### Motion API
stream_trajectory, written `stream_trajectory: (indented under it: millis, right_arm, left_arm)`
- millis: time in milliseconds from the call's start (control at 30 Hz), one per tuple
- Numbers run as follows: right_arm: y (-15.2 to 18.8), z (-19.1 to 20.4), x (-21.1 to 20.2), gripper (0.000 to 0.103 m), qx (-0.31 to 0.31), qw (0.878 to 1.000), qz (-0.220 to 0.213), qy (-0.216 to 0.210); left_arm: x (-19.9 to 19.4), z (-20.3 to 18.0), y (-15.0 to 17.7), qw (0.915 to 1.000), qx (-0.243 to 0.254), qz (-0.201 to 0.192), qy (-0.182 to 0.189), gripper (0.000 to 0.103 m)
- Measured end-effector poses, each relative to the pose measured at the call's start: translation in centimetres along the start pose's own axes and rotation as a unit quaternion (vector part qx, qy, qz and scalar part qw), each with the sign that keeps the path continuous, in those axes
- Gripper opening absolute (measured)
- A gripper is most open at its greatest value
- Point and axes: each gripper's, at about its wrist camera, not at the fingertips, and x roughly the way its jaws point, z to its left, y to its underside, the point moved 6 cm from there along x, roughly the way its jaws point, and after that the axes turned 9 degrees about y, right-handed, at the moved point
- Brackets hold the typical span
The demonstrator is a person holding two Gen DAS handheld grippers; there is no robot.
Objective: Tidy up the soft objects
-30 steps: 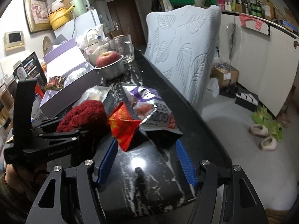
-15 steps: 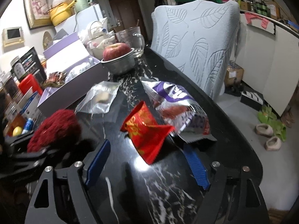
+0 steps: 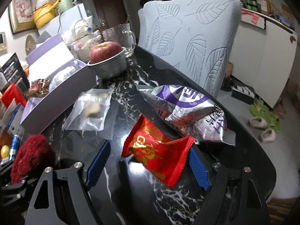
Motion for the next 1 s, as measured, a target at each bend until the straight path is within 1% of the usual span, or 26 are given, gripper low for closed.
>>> stream_trajectory:
  millis: [33,67,100,133,233,600,700,833,1000]
  right_arm:
    - [0.0,0.0,0.1,0.075,-0.003,1.000,-0.002,0.007]
    - [0.0,0.0,0.1,0.064,-0.008,1.000,-0.004,0.017]
    - [0.0,0.0,0.1,0.063,-0.014,0.999,-0.006,0.028]
    - [0.1,0.0,0.1,0.059,-0.015,0.999,-0.007,0.030]
    - [0.2,-0.1,-0.1,0.053,-0.016,1.000,-0.007,0.026]
    - [2.3,0.8,-2.0,0.048,-0.040,0.999,-0.004,-0.014]
    - [3.1,1.0,-2.9,0.047,-0.036,0.999,-0.003,-0.034]
    - [4.0,1.2,-4.3,0.047,-0.038,0.998,-0.007,-0.041]
    - [5.2,1.6,-6.5,0.047,-0.039,0.998,-0.017,-0.048]
  left_arm:
    - [-0.1,0.0,0.0,1.0000,-0.001,-0.001,-0.001,0.043]
    - [-0.2,0.1,0.0,1.0000,-0.002,-0.002,-0.002,0.043]
    - [-0.3,0.3,0.1,1.0000,-0.004,-0.004,-0.003,0.043]
    - [-0.4,0.4,0.1,1.0000,-0.005,-0.004,-0.004,0.043]
    - [-0.6,0.5,0.3,1.0000,-0.008,-0.004,-0.004,0.043]
    - [-2.0,0.3,1.0,0.9999,-0.009,-0.010,-0.004,0.043]
    - [-2.5,0.0,1.3,0.9999,-0.007,-0.014,-0.004,0.043]
    - [-3.2,-0.5,1.9,0.9998,-0.002,-0.017,-0.002,0.043]
    - [-4.2,-1.2,2.6,0.9997,0.003,-0.022,0.011,0.043]
